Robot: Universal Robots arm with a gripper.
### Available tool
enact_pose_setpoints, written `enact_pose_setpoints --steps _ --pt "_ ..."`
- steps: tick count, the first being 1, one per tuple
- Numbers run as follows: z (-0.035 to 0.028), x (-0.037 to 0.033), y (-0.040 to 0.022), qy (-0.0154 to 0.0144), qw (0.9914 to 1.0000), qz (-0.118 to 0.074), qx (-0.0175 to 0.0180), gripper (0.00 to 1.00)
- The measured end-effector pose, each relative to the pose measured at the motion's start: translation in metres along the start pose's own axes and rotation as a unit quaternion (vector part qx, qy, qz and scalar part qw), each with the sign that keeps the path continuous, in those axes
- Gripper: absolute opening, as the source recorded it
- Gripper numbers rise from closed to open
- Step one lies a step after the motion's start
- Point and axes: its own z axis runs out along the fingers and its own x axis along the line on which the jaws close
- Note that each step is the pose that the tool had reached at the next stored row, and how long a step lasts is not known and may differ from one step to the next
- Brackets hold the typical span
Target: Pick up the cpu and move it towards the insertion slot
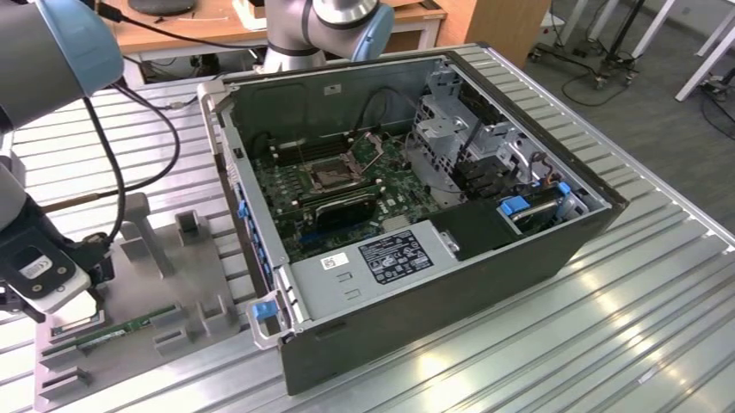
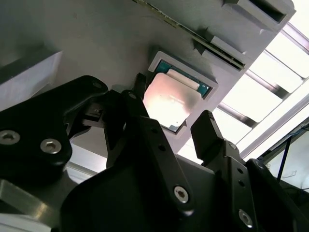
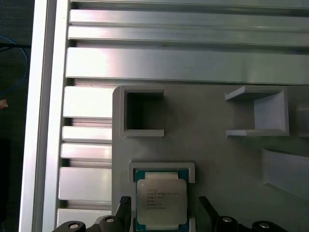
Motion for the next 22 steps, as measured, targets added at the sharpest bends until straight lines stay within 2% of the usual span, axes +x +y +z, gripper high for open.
enact_pose_setpoints --steps 7,22 --pt "0.0050 0.0000 -0.0001 0.0000 1.00000 0.000 0.0000 0.65" --pt "0.0108 0.0000 0.0002 0.0001 1.00000 0.000 0.0000 0.65"
